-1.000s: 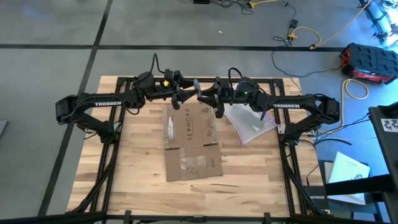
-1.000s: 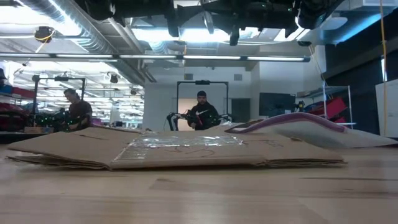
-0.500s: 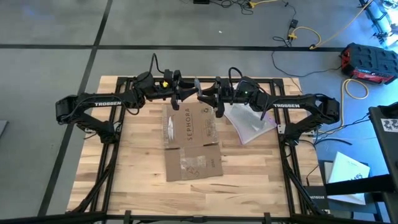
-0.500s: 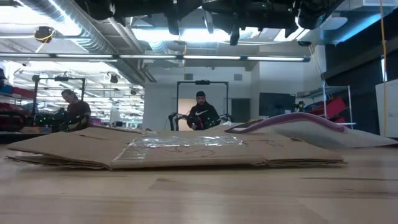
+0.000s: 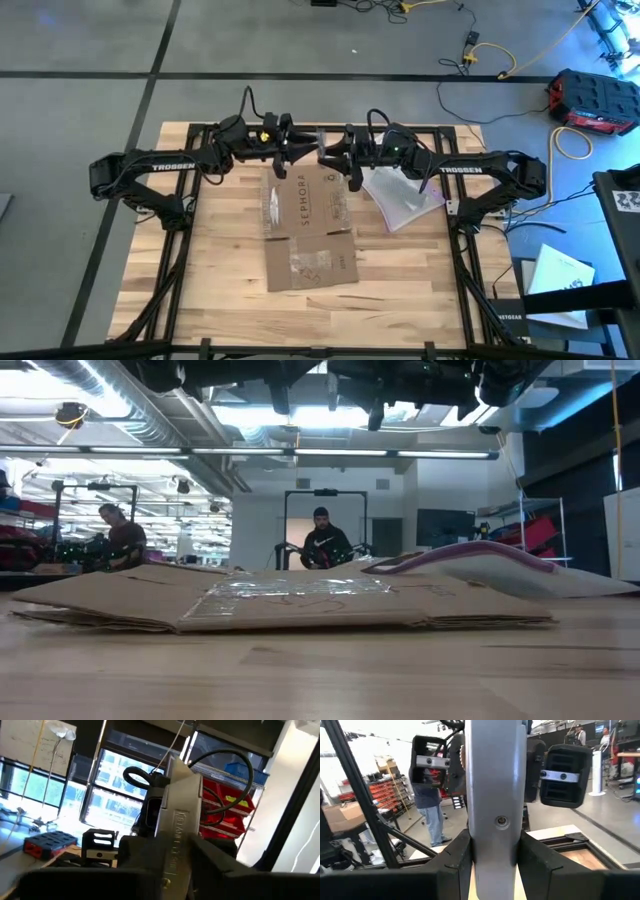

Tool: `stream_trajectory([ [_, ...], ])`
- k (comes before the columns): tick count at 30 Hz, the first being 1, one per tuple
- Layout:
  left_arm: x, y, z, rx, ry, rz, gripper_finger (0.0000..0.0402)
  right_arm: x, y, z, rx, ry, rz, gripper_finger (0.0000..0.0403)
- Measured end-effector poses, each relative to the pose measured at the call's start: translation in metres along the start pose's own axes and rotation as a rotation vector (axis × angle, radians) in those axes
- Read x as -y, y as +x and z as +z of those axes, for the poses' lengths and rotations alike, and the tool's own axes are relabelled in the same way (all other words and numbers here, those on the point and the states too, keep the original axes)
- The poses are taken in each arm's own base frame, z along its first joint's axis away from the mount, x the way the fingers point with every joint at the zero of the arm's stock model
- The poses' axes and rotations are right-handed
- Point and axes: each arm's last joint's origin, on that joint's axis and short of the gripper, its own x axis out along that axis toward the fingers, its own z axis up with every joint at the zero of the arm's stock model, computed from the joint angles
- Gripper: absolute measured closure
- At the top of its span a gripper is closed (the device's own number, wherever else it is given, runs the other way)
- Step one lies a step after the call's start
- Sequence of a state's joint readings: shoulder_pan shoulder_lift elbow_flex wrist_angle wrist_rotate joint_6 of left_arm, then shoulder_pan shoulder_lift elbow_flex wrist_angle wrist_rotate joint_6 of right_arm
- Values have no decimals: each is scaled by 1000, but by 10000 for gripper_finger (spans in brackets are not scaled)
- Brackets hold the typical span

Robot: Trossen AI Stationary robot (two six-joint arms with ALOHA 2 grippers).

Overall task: Unpack boxes
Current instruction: Close the cutter

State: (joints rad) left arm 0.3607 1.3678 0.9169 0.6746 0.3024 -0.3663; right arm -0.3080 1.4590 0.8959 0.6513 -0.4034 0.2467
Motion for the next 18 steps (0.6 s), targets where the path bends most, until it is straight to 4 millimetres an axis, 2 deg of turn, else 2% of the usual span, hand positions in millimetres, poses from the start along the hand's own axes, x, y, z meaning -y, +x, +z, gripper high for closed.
stream_trajectory([
  [1, 0, 0, 0, 0, -13, -2, 355, 0, 0, 0, 0, -4, 0, 297],
  [3, 0, 0, 0, -9, -30, -18, 389, 0, 0, 0, -2, -6, 1, 297],
  [7, 1, 0, 0, -10, -62, -28, 399, 0, 0, 0, 1, -19, -7, 297],
  [12, 0, 0, 0, -18, -42, -25, 349, 2, -1, 1, 8, -23, -21, 297],
  [18, 0, 0, -4, -52, -2, -22, 225, 11, -6, 6, 20, -24, -47, 298],
])
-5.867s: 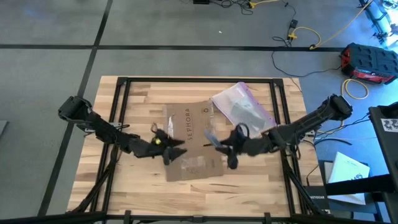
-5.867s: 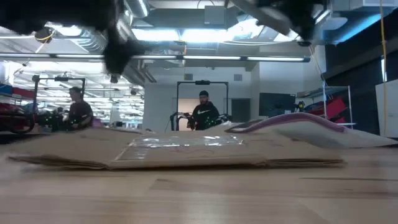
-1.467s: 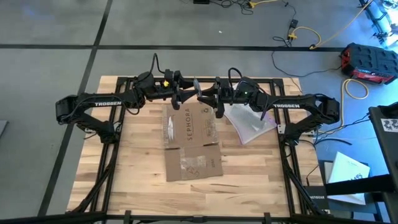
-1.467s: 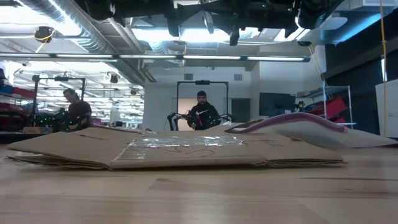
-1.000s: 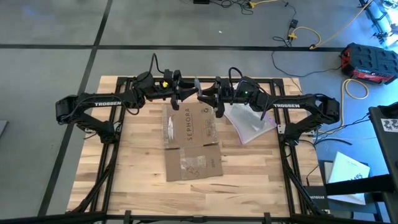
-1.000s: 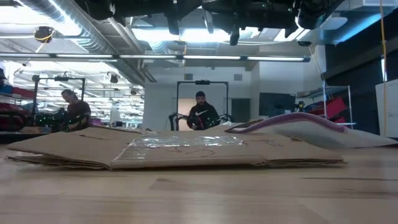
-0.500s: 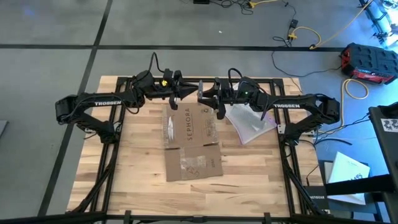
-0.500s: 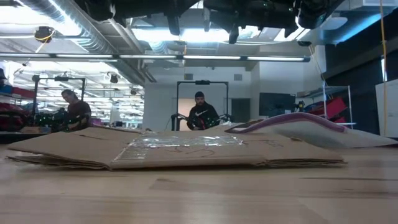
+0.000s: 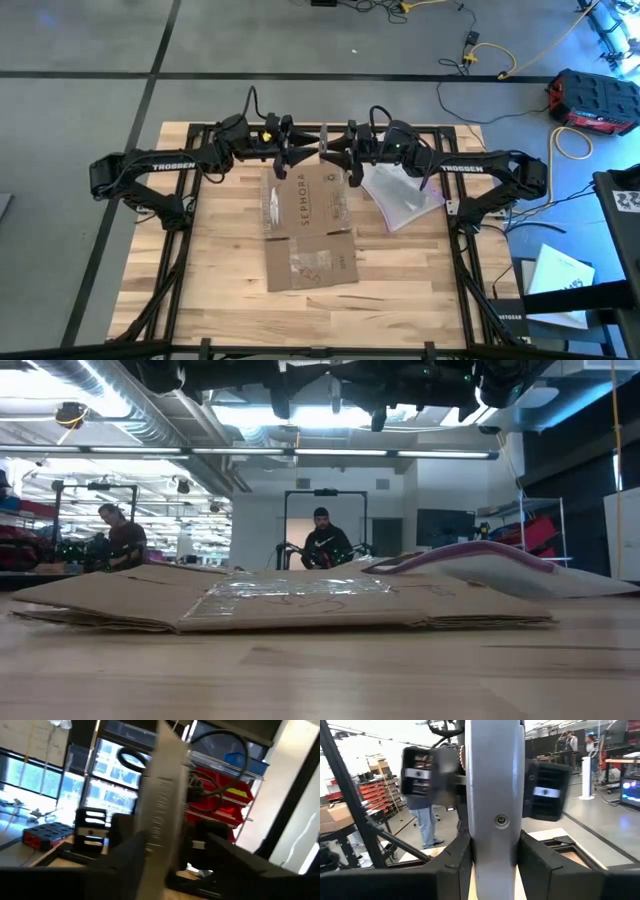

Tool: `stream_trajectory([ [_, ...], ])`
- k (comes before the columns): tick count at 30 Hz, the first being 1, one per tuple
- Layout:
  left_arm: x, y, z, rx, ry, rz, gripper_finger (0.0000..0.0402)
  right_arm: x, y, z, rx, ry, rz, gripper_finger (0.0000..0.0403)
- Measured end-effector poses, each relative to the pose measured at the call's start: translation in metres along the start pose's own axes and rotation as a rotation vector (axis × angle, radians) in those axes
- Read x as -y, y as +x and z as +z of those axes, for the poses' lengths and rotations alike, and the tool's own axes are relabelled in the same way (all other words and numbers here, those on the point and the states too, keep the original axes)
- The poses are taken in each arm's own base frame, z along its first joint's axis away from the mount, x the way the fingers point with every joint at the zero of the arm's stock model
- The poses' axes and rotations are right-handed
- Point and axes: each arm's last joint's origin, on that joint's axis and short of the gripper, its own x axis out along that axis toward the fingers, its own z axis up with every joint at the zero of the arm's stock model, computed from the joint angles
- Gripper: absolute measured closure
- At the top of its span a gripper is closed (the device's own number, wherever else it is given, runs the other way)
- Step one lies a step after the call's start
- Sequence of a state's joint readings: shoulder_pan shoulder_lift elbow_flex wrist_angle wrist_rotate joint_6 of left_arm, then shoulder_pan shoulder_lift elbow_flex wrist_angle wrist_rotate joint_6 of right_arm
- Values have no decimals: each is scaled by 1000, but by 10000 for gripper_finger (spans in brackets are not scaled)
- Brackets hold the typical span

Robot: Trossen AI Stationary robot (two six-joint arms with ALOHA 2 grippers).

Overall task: Unpack boxes
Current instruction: Close the cutter

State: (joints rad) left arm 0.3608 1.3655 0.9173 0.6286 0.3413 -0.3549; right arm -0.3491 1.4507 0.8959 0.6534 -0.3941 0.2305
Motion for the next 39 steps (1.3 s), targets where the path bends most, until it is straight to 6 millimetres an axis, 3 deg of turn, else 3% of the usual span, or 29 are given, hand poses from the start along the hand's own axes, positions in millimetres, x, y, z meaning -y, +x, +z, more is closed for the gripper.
stream_trajectory([
  [5, -2, -1, 0, -6, -28, -6, 118, 3, -1, 0, -10, 22, 2, 298],
  [9, -4, 0, -3, -30, -48, 7, 78, 2, -1, 0, -15, 23, 25, 298],
  [21, -7, 1, -2, 14, -50, 26, 73, 5, 2, -9, -59, 52, 40, 298],
  [27, -6, 2, 0, 38, -50, 15, 73, 10, 17, -16, -81, 80, 76, 298],
  [33, -8, 2, -4, 0, -60, 40, 74, 8, 30, -2, -67, 40, 114, 298],
  [39, -7, 2, -2, 17, -61, 45, 88, 10, 32, -3, -96, 32, 114, 298],
])
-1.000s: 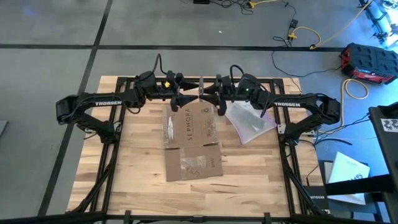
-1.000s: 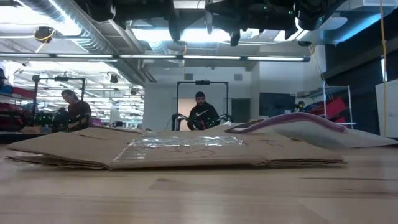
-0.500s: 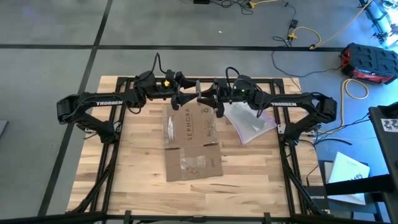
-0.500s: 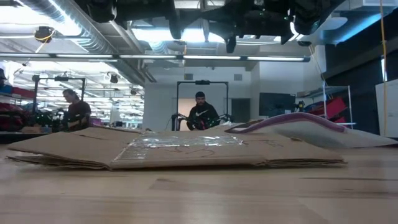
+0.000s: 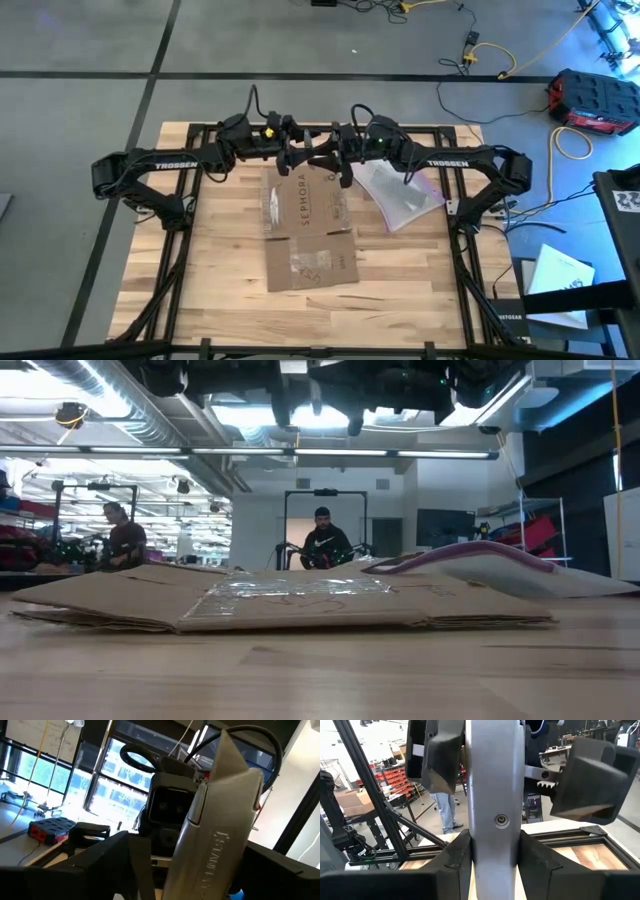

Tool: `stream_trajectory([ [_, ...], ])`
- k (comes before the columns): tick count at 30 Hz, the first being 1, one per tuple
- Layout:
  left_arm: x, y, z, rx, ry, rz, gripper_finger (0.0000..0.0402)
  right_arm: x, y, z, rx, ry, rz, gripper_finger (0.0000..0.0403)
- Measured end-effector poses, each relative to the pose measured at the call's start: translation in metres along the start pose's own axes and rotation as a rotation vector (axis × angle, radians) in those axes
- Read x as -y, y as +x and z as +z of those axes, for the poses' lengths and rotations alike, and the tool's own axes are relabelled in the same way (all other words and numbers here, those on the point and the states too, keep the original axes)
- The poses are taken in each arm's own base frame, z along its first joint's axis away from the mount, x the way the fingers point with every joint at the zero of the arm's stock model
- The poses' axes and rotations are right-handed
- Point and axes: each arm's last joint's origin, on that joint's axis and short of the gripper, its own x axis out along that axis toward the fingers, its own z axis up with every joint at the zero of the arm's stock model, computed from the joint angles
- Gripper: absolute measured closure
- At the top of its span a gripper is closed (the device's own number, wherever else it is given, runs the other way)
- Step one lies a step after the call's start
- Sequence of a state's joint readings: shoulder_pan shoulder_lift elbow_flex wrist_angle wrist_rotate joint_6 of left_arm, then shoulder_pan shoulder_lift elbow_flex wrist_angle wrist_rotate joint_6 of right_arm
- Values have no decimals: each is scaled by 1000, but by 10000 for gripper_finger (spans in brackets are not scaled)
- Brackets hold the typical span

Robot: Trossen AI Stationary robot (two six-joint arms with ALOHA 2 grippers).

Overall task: Unpack boxes
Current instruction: Close the cutter

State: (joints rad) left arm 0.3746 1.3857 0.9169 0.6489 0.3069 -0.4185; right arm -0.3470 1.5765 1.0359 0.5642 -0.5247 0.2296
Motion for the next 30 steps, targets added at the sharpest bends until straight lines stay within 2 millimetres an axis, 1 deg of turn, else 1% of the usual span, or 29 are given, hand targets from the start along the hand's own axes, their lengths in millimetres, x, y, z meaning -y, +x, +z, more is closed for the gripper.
stream_trajectory([
  [9, -1, 0, 2, 13, -15, 0, 89, 1, 1, -1, -3, 0, -1, 298],
  [11, -1, 0, 2, 13, -11, -1, 96, 1, 1, -1, -4, 1, -1, 298],
  [12, -1, 0, 2, 12, -7, 0, 106, 1, 1, -1, -4, 1, -1, 298],
  [14, -1, -1, 1, 8, 3, 1, 140, 1, 1, -1, -4, 2, -2, 298],
  [19, -1, -1, 0, -2, 22, 4, 253, 1, 1, -2, -10, 11, -9, 298],
  [20, -1, -1, 0, -2, 40, 4, 270, 1, 1, -2, -13, 25, -9, 298],
  [21, -2, -1, 1, -2, 50, 4, 276, 1, 1, -3, -14, 32, -9, 298],
  [30, -1, -1, 1, -3, 61, -6, 276, 1, 1, -3, -16, 20, -7, 298],
])
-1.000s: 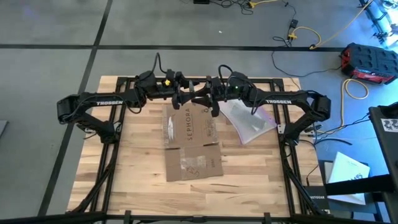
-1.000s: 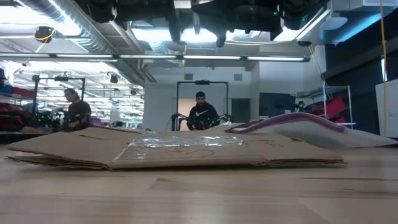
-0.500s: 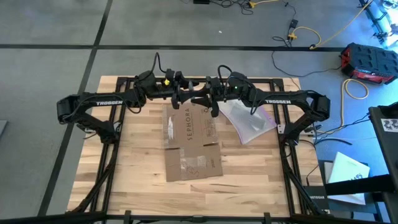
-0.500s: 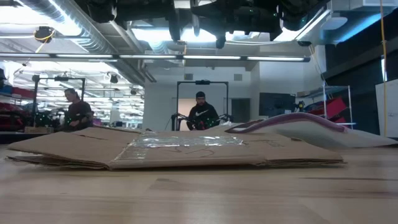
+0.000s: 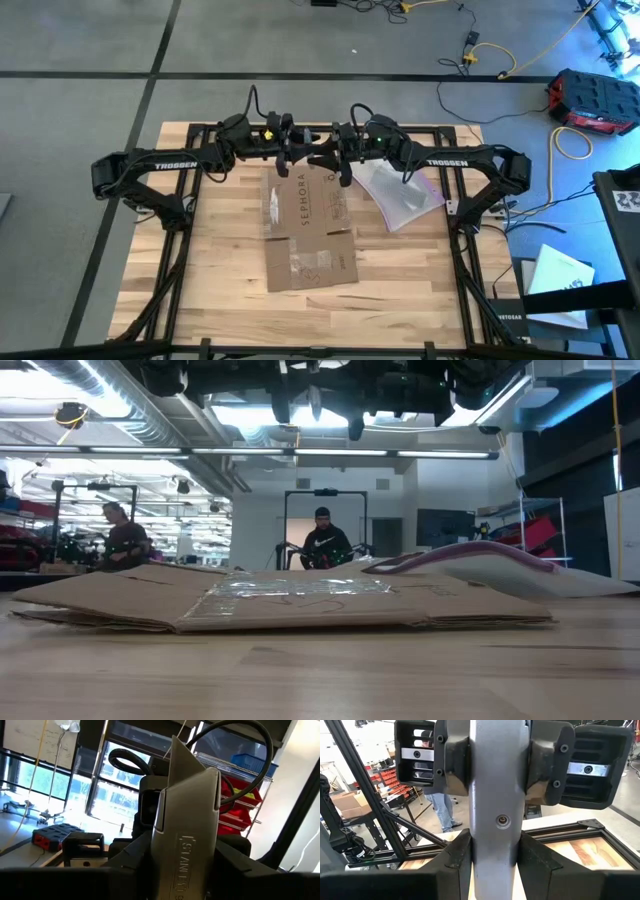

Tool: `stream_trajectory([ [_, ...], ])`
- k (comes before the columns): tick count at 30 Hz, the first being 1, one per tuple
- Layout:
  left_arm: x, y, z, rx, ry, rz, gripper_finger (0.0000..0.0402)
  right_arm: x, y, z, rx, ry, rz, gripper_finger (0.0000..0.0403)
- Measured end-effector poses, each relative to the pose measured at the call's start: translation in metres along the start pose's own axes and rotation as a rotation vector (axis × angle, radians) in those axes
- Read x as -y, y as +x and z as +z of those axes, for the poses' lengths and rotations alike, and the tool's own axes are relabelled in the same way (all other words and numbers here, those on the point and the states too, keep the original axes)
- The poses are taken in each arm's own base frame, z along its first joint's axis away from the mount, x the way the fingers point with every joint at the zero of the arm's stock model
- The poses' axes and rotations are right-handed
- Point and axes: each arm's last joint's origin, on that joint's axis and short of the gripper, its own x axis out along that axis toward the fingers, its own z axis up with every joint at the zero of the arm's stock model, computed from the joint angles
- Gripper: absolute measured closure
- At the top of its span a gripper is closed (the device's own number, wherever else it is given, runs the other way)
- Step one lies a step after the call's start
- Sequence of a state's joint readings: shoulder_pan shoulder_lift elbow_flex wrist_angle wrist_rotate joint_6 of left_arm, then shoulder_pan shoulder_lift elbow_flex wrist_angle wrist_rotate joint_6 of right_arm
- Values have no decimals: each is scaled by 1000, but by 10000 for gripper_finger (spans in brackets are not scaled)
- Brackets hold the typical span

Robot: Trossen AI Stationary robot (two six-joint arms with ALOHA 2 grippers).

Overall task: Unpack boxes
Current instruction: Close the cutter

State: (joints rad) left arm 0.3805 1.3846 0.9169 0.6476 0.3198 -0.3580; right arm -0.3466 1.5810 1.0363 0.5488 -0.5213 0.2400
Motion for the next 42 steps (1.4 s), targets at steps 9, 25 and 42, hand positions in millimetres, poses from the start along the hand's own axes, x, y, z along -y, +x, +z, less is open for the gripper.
stream_trajectory([
  [9, 2, 0, -1, -36, -31, -68, 276, 0, 0, 0, 2, -38, 9, 298],
  [25, 1, 9, -13, -58, -55, -123, 276, 0, 0, -2, 2, -72, -8, 299],
  [42, 1, 9, -14, -62, -52, -125, 276, 0, 0, 0, 14, -77, -28, 299],
])
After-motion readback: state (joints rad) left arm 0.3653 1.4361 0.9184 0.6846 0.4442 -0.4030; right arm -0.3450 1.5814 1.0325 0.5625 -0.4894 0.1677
